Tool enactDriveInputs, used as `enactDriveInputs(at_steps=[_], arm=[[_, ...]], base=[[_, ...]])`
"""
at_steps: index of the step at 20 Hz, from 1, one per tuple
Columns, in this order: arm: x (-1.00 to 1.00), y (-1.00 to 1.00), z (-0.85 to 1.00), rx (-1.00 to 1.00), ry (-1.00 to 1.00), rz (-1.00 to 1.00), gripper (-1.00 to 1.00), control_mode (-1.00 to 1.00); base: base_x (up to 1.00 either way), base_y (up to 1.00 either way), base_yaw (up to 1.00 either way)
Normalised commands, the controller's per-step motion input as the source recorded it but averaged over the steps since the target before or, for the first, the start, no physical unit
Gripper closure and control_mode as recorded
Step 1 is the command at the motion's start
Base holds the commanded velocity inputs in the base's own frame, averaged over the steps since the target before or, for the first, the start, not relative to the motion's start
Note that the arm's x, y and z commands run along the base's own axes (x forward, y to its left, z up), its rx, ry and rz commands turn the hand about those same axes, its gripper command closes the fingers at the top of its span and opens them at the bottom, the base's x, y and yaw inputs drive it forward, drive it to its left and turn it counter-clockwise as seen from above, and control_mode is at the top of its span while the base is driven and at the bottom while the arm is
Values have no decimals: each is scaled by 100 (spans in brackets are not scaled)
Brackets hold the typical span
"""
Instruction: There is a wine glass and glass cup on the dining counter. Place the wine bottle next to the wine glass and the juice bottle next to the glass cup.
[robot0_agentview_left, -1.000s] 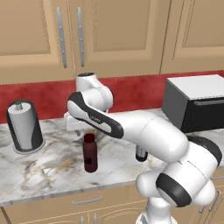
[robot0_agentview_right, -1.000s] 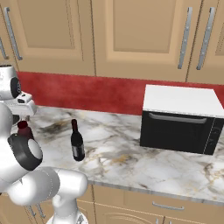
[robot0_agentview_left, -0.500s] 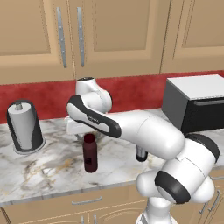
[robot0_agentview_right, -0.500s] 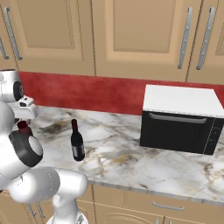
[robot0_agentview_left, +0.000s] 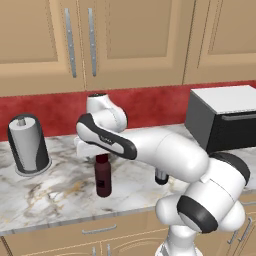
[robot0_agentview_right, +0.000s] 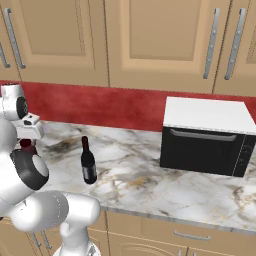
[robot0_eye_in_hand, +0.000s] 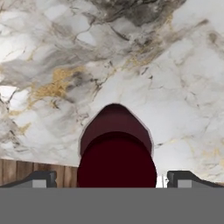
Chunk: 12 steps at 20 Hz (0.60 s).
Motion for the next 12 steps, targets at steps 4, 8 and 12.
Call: enactDriveInputs(at_steps=[4, 8, 12], arm=[[1, 0, -9, 0, 0, 0, -100, -100], [-2, 0, -8, 0, 1, 0, -100, -100], [0, 0, -9, 0, 3, 0, 100, -100]], base=[[0, 0, 0], [0, 0, 0], [0, 0, 0]])
